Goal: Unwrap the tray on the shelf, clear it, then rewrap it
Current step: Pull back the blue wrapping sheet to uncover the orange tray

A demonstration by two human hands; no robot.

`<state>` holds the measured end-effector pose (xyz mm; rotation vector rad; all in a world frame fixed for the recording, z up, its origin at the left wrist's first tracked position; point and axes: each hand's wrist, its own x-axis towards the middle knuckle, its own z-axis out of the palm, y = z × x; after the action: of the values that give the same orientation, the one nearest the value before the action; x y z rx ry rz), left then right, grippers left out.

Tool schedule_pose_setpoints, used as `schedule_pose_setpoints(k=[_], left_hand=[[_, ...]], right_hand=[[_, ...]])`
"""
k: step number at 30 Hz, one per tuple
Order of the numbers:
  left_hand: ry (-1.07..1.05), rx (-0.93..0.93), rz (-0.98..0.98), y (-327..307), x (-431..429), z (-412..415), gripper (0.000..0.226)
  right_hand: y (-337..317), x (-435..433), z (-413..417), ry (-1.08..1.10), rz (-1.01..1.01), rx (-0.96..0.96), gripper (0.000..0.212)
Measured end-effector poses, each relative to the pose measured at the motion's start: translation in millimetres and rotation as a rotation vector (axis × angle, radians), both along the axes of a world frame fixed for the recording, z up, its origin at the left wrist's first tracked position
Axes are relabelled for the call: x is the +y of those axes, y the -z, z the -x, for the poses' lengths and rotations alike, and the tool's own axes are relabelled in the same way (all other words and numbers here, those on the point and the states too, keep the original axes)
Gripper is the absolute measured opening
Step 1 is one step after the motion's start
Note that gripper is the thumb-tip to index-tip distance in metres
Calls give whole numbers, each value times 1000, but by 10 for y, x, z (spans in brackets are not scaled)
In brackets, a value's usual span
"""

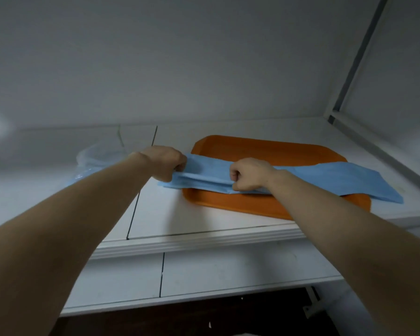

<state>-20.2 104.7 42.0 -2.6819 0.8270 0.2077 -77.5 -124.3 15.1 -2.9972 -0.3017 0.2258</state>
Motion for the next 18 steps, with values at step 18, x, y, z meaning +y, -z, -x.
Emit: schedule_pose_setpoints(k=[18], left_hand=[[-277, 258, 421, 107, -275, -454, 53]], right_hand=[[83, 18, -515, 171, -207, 35, 38]])
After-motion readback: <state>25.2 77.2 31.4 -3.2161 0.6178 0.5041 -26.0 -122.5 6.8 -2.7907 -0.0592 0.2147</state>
